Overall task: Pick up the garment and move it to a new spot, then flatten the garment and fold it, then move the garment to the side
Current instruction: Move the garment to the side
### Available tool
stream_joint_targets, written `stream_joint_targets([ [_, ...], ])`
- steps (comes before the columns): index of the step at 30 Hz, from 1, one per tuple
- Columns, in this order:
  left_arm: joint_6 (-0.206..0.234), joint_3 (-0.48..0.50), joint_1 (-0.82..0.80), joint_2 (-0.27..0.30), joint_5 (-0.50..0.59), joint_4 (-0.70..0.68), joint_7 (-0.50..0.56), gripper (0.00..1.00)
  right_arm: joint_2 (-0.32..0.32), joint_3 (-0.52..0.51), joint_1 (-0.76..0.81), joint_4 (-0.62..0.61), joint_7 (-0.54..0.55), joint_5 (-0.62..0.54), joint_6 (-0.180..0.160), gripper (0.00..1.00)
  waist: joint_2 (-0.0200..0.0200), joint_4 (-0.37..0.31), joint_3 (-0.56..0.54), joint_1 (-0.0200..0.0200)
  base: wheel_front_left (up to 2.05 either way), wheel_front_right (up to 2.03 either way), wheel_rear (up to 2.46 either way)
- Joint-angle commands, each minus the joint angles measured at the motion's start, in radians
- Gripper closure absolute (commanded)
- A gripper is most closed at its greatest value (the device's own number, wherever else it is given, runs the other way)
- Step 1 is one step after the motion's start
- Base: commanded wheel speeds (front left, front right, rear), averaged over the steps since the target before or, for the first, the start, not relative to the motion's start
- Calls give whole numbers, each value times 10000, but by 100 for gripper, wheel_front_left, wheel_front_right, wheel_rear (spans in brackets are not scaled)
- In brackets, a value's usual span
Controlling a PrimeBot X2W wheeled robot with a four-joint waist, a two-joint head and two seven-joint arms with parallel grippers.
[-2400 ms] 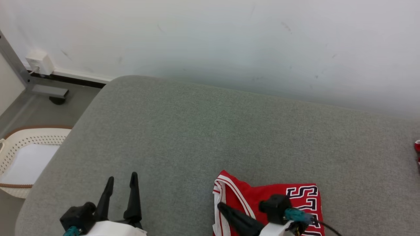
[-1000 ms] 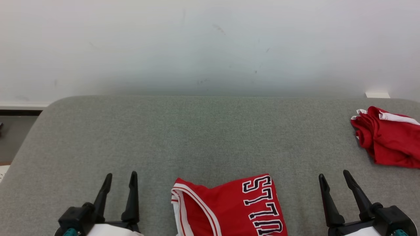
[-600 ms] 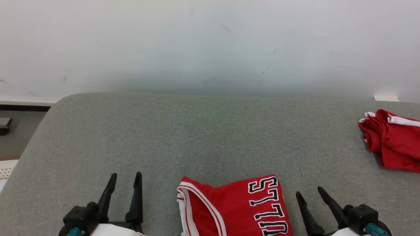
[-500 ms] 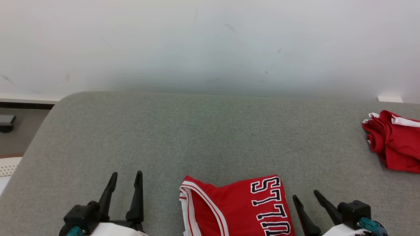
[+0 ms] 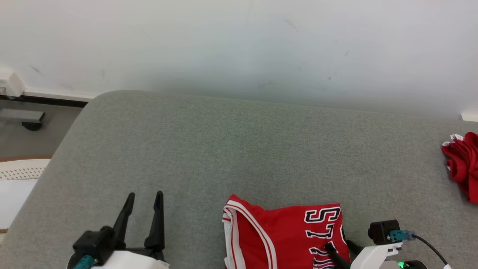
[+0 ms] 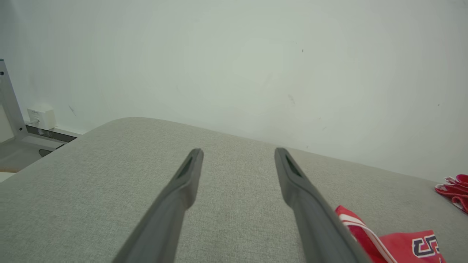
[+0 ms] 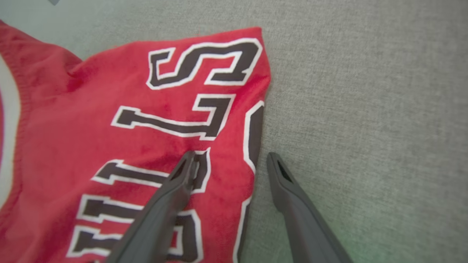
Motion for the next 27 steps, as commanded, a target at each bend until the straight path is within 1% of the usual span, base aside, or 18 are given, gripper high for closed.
stream_joint_targets([
  [1, 14, -3, -68, 41, -20, 12, -15, 0, -21, 60, 47, 300, 367, 99, -26, 0, 0, 99, 24, 0, 0, 0, 0],
  [4, 37, -20, -78, 39, -69, 22, -15, 0, -20, 152, 57, 445, 821, 233, -28, 0, 0, 206, 24, 0, 0, 0, 0],
  [5, 49, -18, -63, 41, -74, 21, -15, 0, -45, 135, 34, 408, 793, 247, -27, 36, 0, 228, 18, 0, 0, 0, 0],
  [6, 64, -20, -37, 41, -74, 18, -15, 0, -79, 96, -5, 383, 707, 235, -27, 76, 0, 244, 8, 0, 0, 0, 0],
  [7, 62, -19, -9, 41, -74, 18, -15, 0, -116, 64, -46, 361, 616, 173, -27, 100, 0, 254, -6, 0, 0, 0, 0],
  [12, 92, 16, 66, 39, -73, 9, -15, 0, -153, -274, -457, 223, -186, -74, -28, 100, 0, 197, -88, 0, 0, 0, 0],
  [17, 40, -80, 22, 38, 58, -116, -15, 0, -134, -530, -812, 155, -859, -307, -27, 100, 0, -110, -165, 0, 0, 0, 0],
  [21, -4, -259, -111, 39, 87, -211, -15, 0, -264, -775, -1184, 186, -1179, -426, -27, 100, 0, -592, -156, 0, 0, 0, 0],
  [27, -58, -725, -317, 41, 67, -270, -15, 0, -421, -1183, -1518, 146, -1413, -437, -27, 100, 0, -1630, -5, 0, 0, 0, 0],
])
